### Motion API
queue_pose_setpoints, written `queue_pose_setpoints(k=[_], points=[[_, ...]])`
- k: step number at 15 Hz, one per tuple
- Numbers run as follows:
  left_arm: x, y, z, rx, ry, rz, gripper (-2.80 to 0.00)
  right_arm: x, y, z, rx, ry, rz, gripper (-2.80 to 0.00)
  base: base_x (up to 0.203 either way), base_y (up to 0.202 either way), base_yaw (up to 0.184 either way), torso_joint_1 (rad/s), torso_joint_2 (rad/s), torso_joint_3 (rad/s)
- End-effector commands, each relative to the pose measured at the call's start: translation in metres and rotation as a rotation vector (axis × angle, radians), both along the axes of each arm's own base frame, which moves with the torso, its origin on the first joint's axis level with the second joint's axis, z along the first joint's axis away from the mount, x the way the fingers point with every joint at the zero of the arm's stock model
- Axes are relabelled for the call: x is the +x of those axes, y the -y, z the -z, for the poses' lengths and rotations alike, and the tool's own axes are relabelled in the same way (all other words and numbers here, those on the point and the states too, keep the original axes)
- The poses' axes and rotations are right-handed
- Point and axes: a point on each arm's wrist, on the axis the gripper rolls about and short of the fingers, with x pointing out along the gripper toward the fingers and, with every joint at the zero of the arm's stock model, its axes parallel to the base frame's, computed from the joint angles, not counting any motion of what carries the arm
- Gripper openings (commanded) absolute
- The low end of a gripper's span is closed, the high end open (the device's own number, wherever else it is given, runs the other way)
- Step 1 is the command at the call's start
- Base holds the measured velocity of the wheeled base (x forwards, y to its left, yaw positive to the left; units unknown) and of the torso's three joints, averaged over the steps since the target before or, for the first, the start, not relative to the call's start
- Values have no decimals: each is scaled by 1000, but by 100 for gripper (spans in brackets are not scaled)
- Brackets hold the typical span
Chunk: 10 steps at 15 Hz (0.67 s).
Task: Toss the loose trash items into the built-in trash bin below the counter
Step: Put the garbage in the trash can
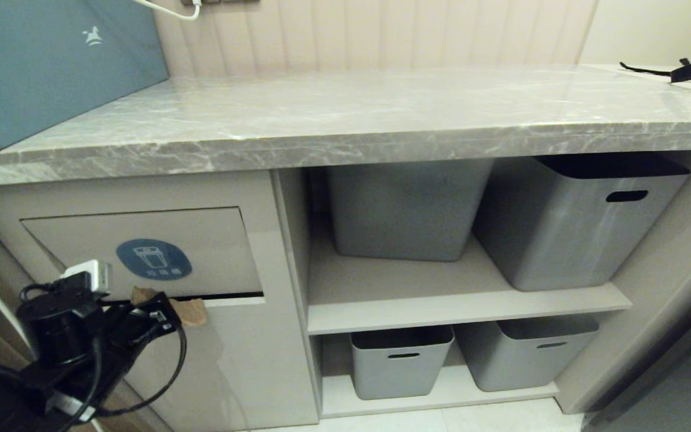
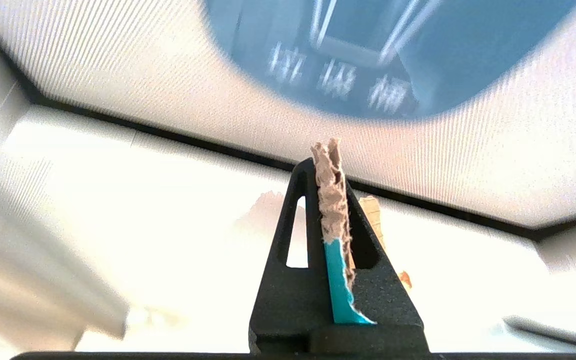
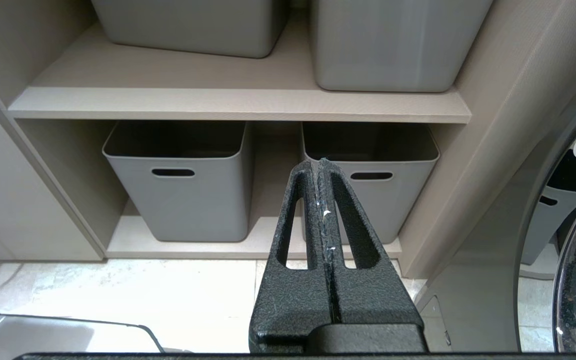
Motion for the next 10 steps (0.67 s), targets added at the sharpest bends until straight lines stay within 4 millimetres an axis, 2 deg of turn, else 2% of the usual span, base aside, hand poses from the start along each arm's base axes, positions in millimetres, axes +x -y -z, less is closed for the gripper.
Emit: queue_pose_setpoints(k=[1,6,8,10], points=[[-22,-3,-11,-28,31,-7,-280,0,0,0,0,0,-1,-280,0,0,0,0,0,0],[-20,-3,-12,-88,50,-6,-280,0,0,0,-2,-2,-1,-280,0,0,0,0,0,0],[-21,2,-17,-176,70,116,-280,0,0,0,-1,-1,-1,-280,0,0,0,0,0,0],[-33,4,-21,-215,60,292,-280,0,0,0,0,0,-1,-280,0,0,0,0,0,0]])
